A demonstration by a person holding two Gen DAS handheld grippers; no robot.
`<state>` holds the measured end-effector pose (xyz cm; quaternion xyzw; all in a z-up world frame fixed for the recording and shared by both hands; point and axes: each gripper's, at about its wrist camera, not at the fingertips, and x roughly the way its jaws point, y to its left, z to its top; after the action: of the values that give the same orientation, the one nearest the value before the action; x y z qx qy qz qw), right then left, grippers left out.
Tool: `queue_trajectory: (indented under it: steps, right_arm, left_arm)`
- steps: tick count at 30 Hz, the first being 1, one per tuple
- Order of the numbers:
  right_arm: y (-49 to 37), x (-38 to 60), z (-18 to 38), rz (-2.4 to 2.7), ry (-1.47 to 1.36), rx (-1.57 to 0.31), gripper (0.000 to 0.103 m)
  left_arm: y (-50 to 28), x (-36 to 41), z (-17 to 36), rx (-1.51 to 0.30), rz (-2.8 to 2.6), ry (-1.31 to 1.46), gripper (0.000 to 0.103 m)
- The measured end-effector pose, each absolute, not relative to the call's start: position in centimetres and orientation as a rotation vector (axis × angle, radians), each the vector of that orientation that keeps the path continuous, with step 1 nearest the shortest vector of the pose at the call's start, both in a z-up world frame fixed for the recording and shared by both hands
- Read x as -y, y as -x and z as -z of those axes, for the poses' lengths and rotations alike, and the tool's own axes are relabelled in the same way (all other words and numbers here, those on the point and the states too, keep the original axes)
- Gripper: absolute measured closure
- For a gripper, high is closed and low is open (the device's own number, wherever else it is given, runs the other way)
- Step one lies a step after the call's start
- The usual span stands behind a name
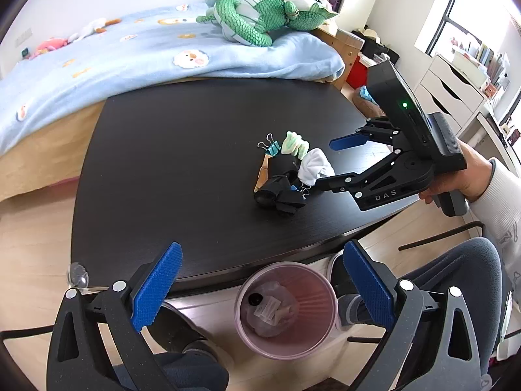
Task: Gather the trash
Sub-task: 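Reach the right gripper to the white sock and grasp it, then grasp the black cloth with the left gripper while the right gripper holds the white sock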
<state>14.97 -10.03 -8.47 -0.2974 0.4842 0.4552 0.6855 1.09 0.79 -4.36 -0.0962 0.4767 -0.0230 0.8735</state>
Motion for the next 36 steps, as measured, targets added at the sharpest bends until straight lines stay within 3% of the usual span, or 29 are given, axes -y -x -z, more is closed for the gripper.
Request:
queue_trajectory:
  steps: [3,5,7,13,36]
  right_arm:
    - [-15.1,9.7,8.9,-1.033,0.667,-1.086,0.032]
    - [-15.2,9.7,9.2,-1.037,0.656,-1.091,0.039]
    - [-15.2,9.7,9.2,-1.04,0.646,-1.093,0.053]
    - [-15.1,10.1,8.8,-1.044,0.614,-1.096,0.065]
    - [-14.9,16.5,5.1,-0.821,0.204,-1.134,0.067]
  left_arm:
    - [-1.2,-0.9,4.7,-1.002,0.049,0.21,0.008]
    - [-1.3,-1.0,4.9,-1.005,0.05,0.213,0.008]
    - [-1.3,-1.0,4.9,-1.007,0.05,0.214,0.008]
    - [-1.4,-1.1,5.0,-1.007,0.053,0.221,0.008]
    - [-5.7,0.7,4.5,-1.013,0.104,0.162,0.008]
